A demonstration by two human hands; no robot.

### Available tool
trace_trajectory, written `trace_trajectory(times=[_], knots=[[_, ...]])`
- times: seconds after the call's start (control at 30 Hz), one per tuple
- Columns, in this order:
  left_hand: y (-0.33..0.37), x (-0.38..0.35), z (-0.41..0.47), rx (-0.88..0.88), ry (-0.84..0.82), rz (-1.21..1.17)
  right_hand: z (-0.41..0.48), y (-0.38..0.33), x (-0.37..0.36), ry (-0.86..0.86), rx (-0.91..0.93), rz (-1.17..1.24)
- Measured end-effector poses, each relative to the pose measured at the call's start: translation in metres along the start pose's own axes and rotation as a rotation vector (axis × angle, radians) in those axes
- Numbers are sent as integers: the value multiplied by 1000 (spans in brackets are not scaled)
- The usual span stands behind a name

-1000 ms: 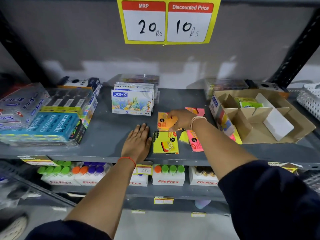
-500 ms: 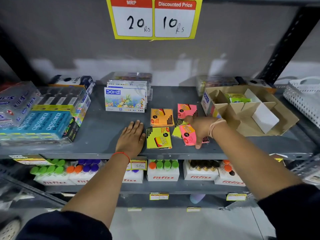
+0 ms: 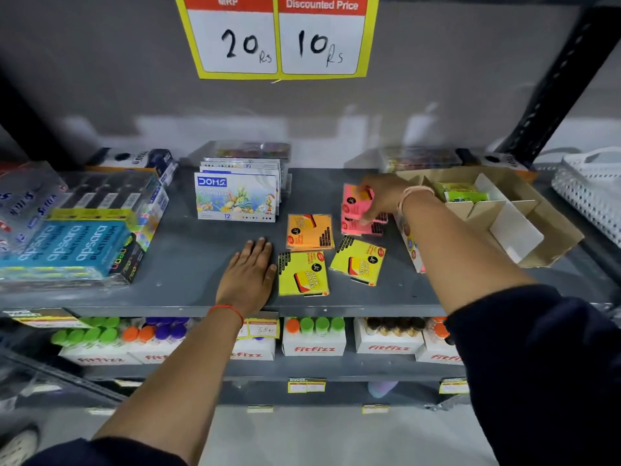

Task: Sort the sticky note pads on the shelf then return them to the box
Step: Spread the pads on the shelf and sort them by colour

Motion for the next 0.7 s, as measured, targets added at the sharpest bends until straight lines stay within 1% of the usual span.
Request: trace_trajectory(times=[0.17,0.27,0.33,0.4,0.43,0.47,0.53,0.57,0.6,0.63,0.7], knots=[[-1,0,-1,1,4,-28,19,-2,-35,-40,15,-64],[-1,0,-1,-2,10,-26,18,-2,-37,-46,22,-64],[0,0,-1,-2,19,-19,13,-3,-30,4,55,-67],[0,0,-1,1,20,-13,5,-3,-24,89,74,-26],[0,0,-2,4,18,-12,-3,-5,-22,105,96,-5],[1,0,-2,7,16,-11,-13,-7,-23,60,122,-11],[1,0,-3,9,14,-10,-33,-13,-34,-128,152,-100],[1,1,-3,7,11,-7,-41,-16,-41,-193,157,-140],[1,1,-3,7,9,-7,-48,-17,-48,-218,157,-156],[2,2,-3,7,6,-7,-51,-16,-55,-208,159,-153],[2,2,-3,11,-2,-8,-55,-12,-61,-152,161,-114]])
Point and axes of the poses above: each hand's wrist, its own z-axis towards the middle knuckle, its own x-axis out of the back of the hand, y = z × x, the point moved 1 cm from there along z, towards the middle knuckle, and after that the axes turned 2 degrees about -z, right-handed, at the moved point
